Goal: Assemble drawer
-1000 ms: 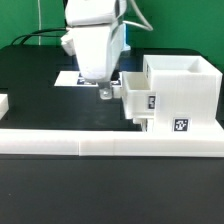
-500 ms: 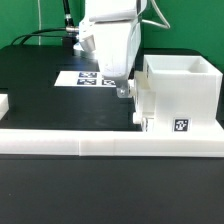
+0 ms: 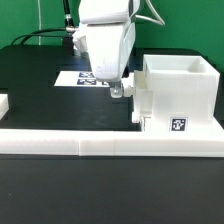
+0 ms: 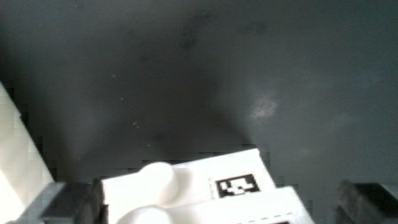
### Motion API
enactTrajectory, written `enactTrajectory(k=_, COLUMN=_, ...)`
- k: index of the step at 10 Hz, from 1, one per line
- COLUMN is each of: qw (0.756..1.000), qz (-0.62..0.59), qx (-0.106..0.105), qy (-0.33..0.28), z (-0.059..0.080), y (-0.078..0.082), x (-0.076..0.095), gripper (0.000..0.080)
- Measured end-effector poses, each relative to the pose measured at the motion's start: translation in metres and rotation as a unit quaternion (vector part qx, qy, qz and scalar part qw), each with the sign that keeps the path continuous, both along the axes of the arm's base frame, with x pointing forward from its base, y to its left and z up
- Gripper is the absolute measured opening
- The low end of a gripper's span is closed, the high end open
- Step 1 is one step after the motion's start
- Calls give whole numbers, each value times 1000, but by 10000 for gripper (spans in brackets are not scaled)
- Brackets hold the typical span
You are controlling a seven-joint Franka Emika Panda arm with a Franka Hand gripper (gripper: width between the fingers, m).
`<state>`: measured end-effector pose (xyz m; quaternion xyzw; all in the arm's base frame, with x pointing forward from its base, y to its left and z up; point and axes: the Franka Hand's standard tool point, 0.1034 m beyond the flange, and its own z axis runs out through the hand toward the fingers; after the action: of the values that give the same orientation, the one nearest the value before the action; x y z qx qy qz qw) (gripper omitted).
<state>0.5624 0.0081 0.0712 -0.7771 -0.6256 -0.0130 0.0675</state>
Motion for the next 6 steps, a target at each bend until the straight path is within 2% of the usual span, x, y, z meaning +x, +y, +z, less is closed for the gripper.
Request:
enactTrajectory(k=3, qw=1000, qz=0, qx=0, qy=1, z=-2, y=0, x=-2, gripper=649)
enactTrajectory(k=6, qw=1000, qz=1, qx=0, qy=0, z=-12, y=4, x=-17, gripper=649)
